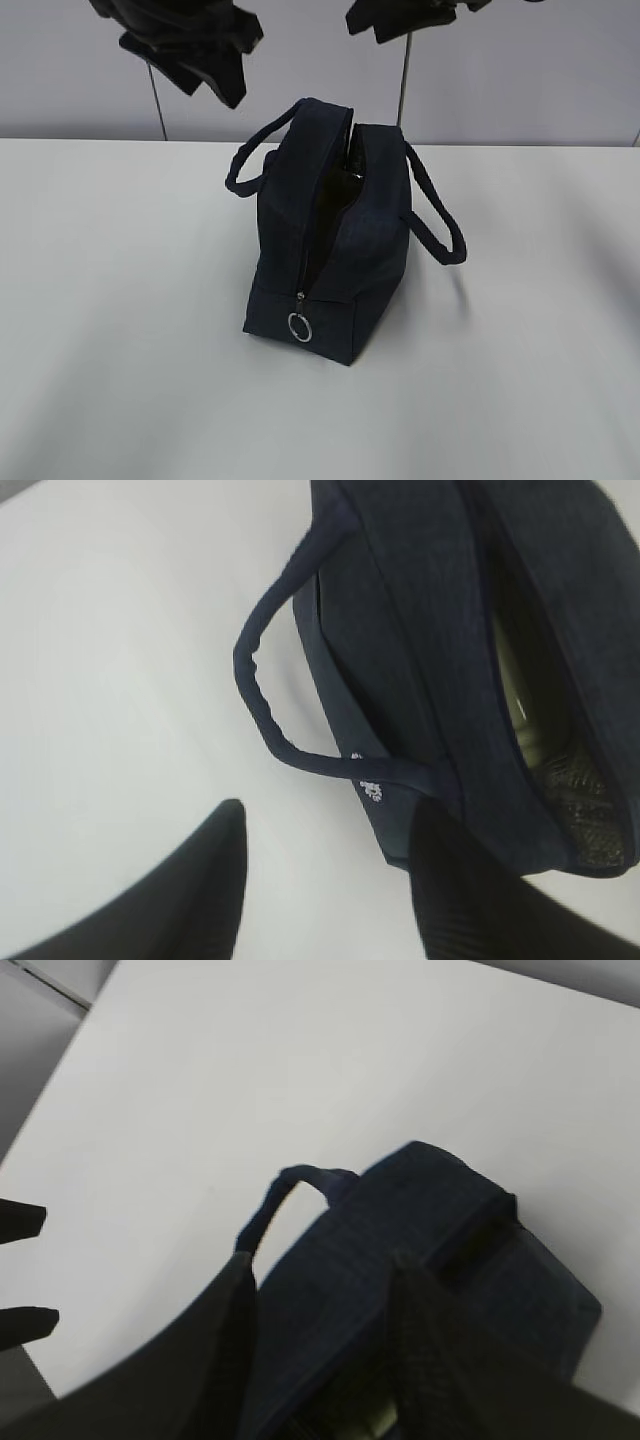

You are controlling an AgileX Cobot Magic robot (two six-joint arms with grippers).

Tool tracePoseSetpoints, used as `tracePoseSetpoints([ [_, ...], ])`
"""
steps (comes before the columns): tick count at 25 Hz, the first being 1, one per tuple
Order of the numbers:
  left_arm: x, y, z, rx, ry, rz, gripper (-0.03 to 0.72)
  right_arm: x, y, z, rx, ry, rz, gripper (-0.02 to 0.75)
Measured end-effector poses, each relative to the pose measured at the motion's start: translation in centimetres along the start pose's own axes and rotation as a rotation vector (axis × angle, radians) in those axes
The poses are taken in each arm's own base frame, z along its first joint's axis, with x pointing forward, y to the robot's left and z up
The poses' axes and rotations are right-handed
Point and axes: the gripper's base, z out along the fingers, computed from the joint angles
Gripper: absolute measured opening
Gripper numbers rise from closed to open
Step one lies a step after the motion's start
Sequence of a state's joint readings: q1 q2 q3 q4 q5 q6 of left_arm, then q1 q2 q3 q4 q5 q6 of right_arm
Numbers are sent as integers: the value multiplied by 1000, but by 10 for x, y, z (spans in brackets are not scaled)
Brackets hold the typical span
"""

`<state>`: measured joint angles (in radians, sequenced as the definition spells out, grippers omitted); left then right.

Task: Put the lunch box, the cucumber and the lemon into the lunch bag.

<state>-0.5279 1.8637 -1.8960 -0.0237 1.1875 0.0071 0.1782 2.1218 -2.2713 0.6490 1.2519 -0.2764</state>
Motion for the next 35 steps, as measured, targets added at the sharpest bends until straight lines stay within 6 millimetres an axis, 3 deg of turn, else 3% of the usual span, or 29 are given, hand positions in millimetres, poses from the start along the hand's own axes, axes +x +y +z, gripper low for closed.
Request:
tracePoseSetpoints([
  [9, 2, -1, -60, -4, -154, 4, 363, -9, 21, -6, -213, -74, 54, 326],
  [13, 4, -1, -72, -8, -182, 6, 363, -11, 34, -24, -212, -113, -23, 326],
  [22, -5, -1, -89, -10, -341, 8, 363, -7, 91, -138, 85, -290, -297, 324],
  [28, -7, -1, -110, -12, -451, 9, 363, 2, 124, -191, 153, -423, -395, 272],
  [35, 4, -1, -156, -23, -577, 15, 363, 25, 162, -245, 173, -536, -474, 263],
])
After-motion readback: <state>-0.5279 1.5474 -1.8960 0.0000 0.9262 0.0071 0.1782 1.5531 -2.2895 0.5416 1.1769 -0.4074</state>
